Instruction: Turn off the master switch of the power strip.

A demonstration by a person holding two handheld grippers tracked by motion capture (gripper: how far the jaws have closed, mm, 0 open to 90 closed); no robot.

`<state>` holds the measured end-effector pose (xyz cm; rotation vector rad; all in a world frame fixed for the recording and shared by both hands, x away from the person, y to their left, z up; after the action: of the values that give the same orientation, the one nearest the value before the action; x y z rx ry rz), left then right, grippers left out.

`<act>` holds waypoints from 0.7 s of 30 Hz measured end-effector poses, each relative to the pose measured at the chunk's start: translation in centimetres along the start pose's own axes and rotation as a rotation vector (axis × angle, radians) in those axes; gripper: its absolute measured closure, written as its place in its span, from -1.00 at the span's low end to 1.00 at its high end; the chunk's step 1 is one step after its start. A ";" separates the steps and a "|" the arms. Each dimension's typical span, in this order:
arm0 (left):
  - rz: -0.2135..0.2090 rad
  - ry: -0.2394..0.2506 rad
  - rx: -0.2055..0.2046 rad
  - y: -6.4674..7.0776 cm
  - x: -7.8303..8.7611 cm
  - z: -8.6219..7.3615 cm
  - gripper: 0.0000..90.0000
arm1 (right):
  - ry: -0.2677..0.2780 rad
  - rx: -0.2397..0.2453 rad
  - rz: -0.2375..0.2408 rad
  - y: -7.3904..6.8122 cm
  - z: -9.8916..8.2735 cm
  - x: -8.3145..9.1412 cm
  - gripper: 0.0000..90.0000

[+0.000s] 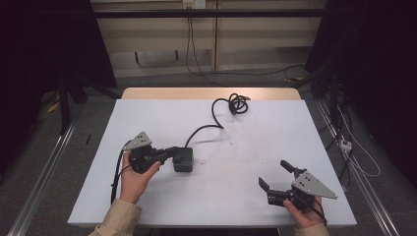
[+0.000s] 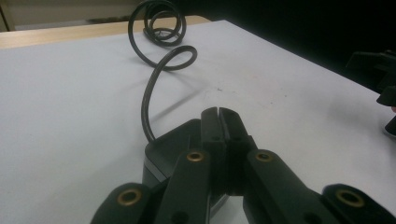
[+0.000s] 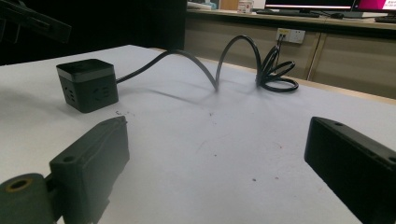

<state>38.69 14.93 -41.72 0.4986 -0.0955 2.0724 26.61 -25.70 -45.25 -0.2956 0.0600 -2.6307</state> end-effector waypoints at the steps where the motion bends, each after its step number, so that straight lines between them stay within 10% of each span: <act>1: 0.000 -0.003 0.000 0.0 0.0 0.0 1.00 | 0.000 0.000 0.002 0.0 0.0 0.0 -0.87; 21: -0.005 -0.049 -0.007 0.4 -0.8 -0.4 1.00 | -0.005 0.005 0.008 -0.1 0.0 -0.1 -0.87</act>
<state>38.58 14.18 -42.36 0.5454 -0.1302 2.0542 26.61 -25.53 -45.28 -0.2994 0.0523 -2.6212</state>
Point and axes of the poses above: each handheld gripper's, and its own axes: x roughly backward along the jaws, z roughly out of its top, y roughly to its right, the point moved 2 cm from there along -x, roughly forward along the jaws, and after that the axes turned 7 degrees about -x, right-handed, at the moved point
